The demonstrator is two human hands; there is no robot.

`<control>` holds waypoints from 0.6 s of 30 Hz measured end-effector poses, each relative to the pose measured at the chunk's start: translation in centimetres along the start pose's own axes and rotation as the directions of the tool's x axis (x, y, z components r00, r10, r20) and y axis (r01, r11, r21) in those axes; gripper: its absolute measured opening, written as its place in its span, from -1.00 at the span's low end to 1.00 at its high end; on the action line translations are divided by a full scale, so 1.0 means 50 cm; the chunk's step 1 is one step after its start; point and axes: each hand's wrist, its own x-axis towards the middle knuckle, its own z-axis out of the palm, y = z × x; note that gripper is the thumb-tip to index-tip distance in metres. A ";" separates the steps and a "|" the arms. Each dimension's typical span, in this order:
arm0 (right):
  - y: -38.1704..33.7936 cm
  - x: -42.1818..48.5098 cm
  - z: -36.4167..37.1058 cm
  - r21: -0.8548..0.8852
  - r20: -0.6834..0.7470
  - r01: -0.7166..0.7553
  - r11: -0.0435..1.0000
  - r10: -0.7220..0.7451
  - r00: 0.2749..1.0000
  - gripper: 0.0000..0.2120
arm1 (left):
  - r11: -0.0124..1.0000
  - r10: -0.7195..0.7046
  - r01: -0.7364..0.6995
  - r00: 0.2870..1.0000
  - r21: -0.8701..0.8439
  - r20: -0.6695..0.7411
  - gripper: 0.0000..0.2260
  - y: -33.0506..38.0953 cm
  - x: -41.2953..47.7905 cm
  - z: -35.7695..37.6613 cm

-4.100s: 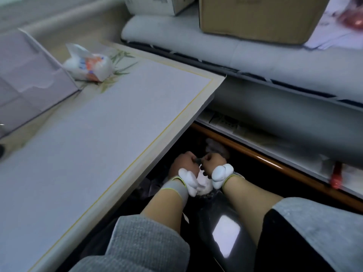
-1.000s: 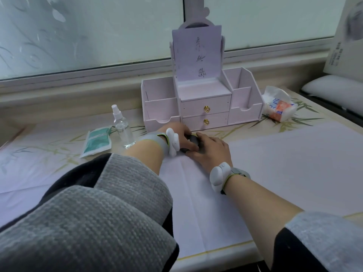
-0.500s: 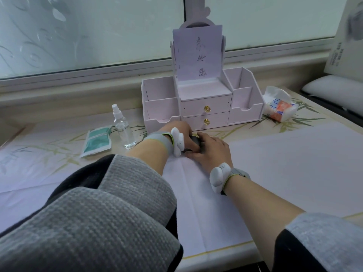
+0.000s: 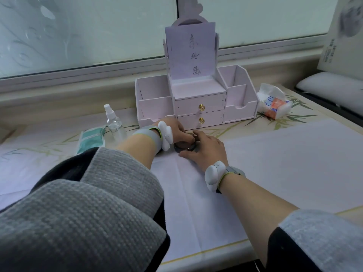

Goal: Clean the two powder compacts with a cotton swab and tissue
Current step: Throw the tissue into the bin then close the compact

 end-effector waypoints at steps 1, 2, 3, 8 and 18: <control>-0.002 -0.001 0.000 -0.006 0.006 -0.005 1.000 0.005 1.000 -0.19 | 1.000 -0.001 0.000 1.000 -0.019 -0.009 -0.64 -0.003 0.002 0.001; -0.004 -0.001 0.001 -0.011 0.010 -0.006 1.000 0.006 1.000 -0.15 | 0.999 -0.004 0.003 0.999 -0.042 -0.034 -0.65 -0.007 0.004 0.004; -0.007 -0.002 0.001 -0.013 0.012 -0.005 1.000 0.006 1.000 -0.13 | 0.997 -0.007 0.003 0.998 -0.074 -0.064 -0.65 -0.011 0.006 0.009; -0.015 -0.004 0.003 0.010 -0.024 0.015 1.000 -0.015 1.000 -0.21 | 0.959 -0.078 0.025 0.981 -0.283 -0.177 -0.54 -0.015 0.003 0.037; -0.023 -0.013 -0.002 -0.031 -0.011 0.037 0.999 -0.037 0.999 -0.11 | 0.792 -0.266 0.084 0.939 -0.605 -0.219 -0.51 -0.015 0.009 0.042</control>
